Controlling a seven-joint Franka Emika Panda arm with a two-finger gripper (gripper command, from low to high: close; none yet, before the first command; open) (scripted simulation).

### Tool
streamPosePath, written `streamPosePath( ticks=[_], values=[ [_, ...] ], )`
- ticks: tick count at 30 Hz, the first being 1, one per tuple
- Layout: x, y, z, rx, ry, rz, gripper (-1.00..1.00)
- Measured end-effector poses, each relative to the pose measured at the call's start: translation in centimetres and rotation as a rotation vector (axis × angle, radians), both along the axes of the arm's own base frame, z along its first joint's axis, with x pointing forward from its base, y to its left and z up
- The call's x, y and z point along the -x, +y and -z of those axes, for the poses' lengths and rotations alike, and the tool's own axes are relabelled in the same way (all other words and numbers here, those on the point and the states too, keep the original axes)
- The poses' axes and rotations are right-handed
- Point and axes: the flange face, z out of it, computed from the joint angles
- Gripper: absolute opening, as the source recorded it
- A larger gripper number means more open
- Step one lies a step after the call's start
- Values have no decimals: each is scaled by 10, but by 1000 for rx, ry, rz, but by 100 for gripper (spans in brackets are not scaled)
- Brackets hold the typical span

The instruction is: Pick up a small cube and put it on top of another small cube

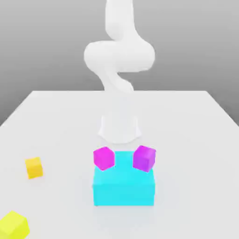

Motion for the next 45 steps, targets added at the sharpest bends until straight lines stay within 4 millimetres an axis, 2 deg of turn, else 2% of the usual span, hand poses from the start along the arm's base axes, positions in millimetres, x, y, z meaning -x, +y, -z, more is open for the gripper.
streamPosePath(
  ticks=[3, 6, 9, 13, 16, 20, 24, 26, 30, 31, 45],
  values=[
    [-26, -37, 52, 16, 74, -45, 0],
    [-42, -70, 105, 30, 143, -86, 0],
    [-49, -101, 159, 44, 209, -124, 0],
    [-46, -139, 231, 63, 297, -173, 0],
    [-34, -165, 283, 78, 363, -208, 0],
    [-7, -196, 348, 99, 452, -254, 0],
    [33, -221, 404, 122, 545, -299, 0],
    [60, -237, 429, 130, 594, -308, 0],
    [114, -255, 469, 154, 694, -352, 0],
    [121, -256, 476, 161, 710, -365, 0],
    [127, -261, 527, 186, 736, -380, 0]
  ],
)
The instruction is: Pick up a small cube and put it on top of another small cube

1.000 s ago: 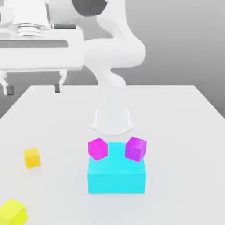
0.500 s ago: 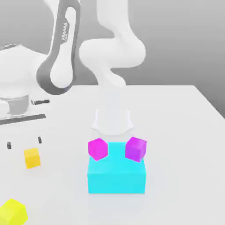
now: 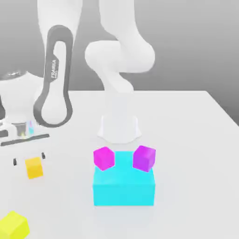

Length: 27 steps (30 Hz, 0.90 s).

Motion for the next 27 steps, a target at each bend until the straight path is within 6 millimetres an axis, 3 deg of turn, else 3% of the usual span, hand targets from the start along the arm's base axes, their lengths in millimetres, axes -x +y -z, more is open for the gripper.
streamPosePath(
  ticks=[3, 4, 11, 27],
  values=[
    [0, 3, 14, -11, -3, 3, 0],
    [1, 4, 18, -16, -5, 4, -100],
    [1, 5, 20, -19, -5, 5, -100],
    [0, 2, -40, -9, -4, 3, -100]
  ],
)
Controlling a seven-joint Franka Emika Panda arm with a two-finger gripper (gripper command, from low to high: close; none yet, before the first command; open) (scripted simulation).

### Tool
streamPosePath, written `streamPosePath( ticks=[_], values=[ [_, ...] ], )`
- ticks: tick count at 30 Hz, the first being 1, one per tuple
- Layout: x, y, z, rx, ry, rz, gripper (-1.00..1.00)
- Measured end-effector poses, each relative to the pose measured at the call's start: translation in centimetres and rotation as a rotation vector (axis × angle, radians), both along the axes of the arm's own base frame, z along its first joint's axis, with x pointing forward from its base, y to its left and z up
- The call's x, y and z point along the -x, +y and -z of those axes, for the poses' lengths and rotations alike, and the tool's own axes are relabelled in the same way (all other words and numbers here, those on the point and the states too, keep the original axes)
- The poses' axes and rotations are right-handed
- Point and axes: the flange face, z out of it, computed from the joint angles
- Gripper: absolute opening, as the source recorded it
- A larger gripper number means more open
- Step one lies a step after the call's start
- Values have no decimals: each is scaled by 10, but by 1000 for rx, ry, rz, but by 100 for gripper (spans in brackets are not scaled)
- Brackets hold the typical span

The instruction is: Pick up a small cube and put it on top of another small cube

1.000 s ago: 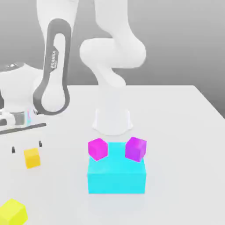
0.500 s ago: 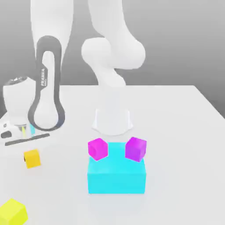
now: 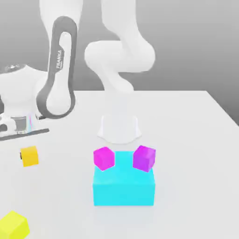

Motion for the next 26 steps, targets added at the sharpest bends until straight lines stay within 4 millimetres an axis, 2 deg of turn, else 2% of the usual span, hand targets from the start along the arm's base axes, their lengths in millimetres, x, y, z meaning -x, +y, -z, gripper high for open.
streamPosePath(
  ticks=[2, 5, 9, 12, 15, 18, 20, 22, 23, 26],
  values=[
    [0, 2, -5, -9, -1, 1, -100],
    [-29, -7, -13, -7, 7, -34, -100],
    [-82, -14, -27, -1, 15, -104, -100],
    [-127, -12, -37, 0, 15, -165, -100],
    [-173, -2, -47, -3, 11, -233, -100],
    [-220, 17, -57, -10, 4, -309, -100],
    [-235, 24, -44, -11, 1, -335, -100],
    [-239, 26, -16, -12, 0, -342, -100],
    [-239, 26, -3, -13, 0, -342, 100],
    [-239, 26, -3, -13, 0, -342, 100]
  ],
)
